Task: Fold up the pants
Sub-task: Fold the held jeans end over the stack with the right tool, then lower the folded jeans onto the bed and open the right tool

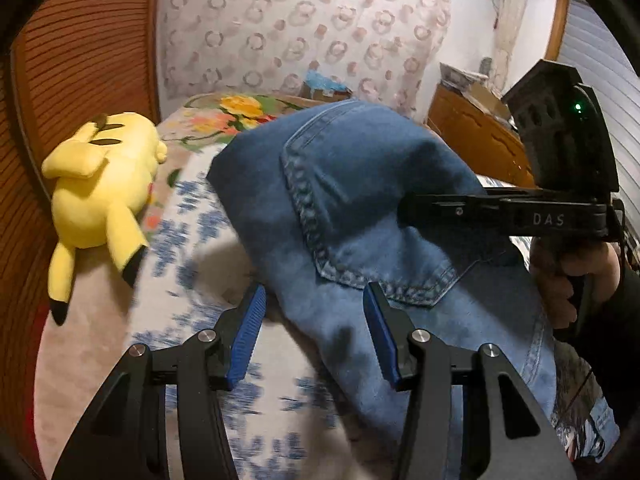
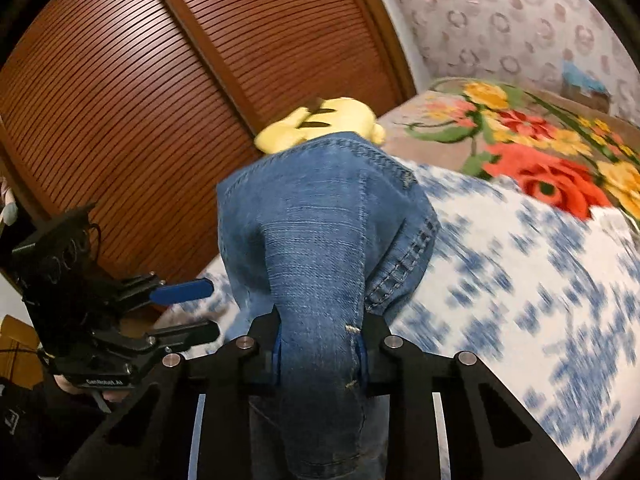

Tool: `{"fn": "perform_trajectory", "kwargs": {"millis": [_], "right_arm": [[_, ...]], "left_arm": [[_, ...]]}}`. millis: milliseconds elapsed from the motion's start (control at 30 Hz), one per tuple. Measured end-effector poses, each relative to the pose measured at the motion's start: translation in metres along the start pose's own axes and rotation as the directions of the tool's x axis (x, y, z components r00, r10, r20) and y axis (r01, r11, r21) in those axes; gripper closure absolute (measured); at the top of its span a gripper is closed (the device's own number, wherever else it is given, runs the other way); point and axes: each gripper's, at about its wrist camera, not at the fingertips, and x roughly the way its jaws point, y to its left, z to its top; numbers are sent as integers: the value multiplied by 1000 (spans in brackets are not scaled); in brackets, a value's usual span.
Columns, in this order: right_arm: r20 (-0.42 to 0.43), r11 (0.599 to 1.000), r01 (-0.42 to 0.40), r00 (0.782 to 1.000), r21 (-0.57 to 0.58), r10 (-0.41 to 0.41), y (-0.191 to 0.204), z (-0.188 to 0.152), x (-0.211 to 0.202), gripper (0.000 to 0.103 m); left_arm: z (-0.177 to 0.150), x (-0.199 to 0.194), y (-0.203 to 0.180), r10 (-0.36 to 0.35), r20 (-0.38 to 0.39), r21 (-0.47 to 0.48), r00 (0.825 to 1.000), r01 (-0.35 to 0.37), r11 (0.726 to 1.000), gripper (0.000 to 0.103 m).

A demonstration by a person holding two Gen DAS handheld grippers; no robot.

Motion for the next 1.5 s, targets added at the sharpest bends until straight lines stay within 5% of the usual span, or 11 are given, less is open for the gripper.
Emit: {"fn": "perform_trajectory", "kwargs": {"millis": [300,567,767,967,1233,1433,1500], "right_arm": [[70,998,-37,997,54,34,5,50,82,78],[258,958,76,954,275,-150,-20,76,128,78],[102,909,223,956,353,-274,-45,67,152,66],[63,925,316,940,210,-335,-49,69,146,60],[155,920,391,908,23,-390,-33,85,129,60],[140,945,305,947,-120,-288,-39,103,165,69],[106,932,340,939,-127,-328,-56,111,185,71]], "left_arm": [[15,-21,47,82,58,-57,995,-79,995,51],[35,-27,63,116,106,-56,988,-110,992,51],[38,-10,58,100,86,-42,991,-97,994,51],[37,8,52,94,50,-15,994,-93,996,51],[20,27,60,124,-22,-15,992,-124,992,51],[12,31,61,120,-29,-25,992,-121,992,51],[11,33,62,119,-32,-33,992,-120,992,51]]}}
